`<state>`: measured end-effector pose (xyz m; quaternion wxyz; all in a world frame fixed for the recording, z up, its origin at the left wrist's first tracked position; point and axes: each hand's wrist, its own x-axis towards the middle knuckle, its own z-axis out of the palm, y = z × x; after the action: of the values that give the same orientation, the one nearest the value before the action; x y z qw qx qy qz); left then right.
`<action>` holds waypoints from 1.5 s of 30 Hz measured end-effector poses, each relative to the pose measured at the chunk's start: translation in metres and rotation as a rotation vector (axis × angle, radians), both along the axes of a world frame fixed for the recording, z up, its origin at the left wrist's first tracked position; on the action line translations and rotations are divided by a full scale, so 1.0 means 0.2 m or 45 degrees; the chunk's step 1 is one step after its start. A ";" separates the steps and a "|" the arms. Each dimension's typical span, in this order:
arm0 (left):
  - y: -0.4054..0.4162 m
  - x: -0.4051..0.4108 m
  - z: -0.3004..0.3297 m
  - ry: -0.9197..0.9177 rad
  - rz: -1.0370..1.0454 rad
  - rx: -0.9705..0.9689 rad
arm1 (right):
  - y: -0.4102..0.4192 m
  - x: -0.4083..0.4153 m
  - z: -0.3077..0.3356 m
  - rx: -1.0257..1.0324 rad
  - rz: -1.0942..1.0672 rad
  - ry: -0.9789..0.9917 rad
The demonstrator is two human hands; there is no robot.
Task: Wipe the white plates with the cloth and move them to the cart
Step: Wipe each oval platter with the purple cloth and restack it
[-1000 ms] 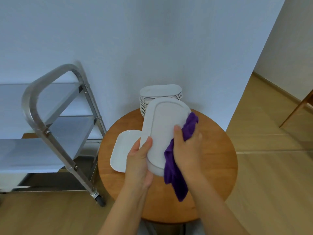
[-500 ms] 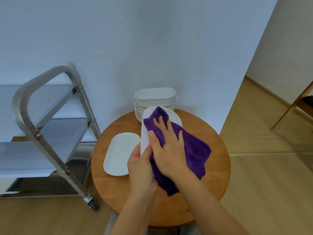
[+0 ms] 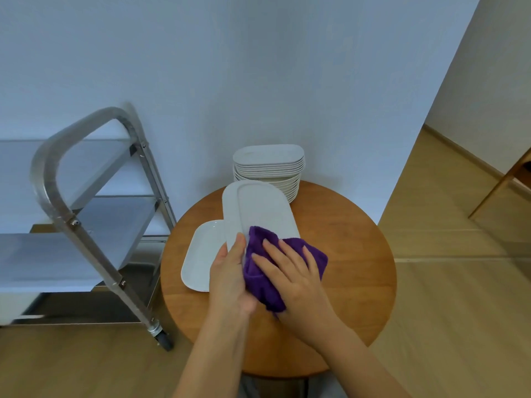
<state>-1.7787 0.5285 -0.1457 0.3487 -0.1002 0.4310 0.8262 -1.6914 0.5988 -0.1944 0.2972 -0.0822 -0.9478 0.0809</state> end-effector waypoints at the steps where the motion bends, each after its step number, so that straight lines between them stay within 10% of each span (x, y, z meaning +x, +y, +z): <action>1: 0.01 0.00 0.01 0.022 -0.029 0.000 | 0.01 -0.01 0.01 0.006 -0.059 0.088; 7: -0.05 -0.05 0.02 0.471 -0.051 -0.107 | 0.15 -0.03 0.19 -1.282 -0.224 0.624; 15: -0.17 -0.18 -0.18 0.920 0.205 -0.687 | 0.27 -0.02 0.17 -1.482 -0.320 0.391; 19: -0.17 -0.21 -0.16 0.597 -0.057 -0.476 | 0.33 0.00 0.18 -1.781 -0.360 0.438; 26: -0.08 -0.09 -0.11 0.431 -0.090 -0.207 | 0.24 -0.09 0.11 -0.688 -0.859 0.202; 32: -0.06 -0.09 -0.10 0.434 -0.082 -0.150 | 0.09 -0.21 0.05 -0.677 -0.752 -0.064; 45: -0.15 -0.24 -0.14 0.235 -0.004 -0.060 | -0.09 -0.24 0.05 -0.806 0.388 -0.102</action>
<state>-1.8259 0.4980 -0.1734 0.3063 -0.0311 0.4809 0.8209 -1.7390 0.5800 -0.1853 0.2041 -0.0310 -0.8880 0.4109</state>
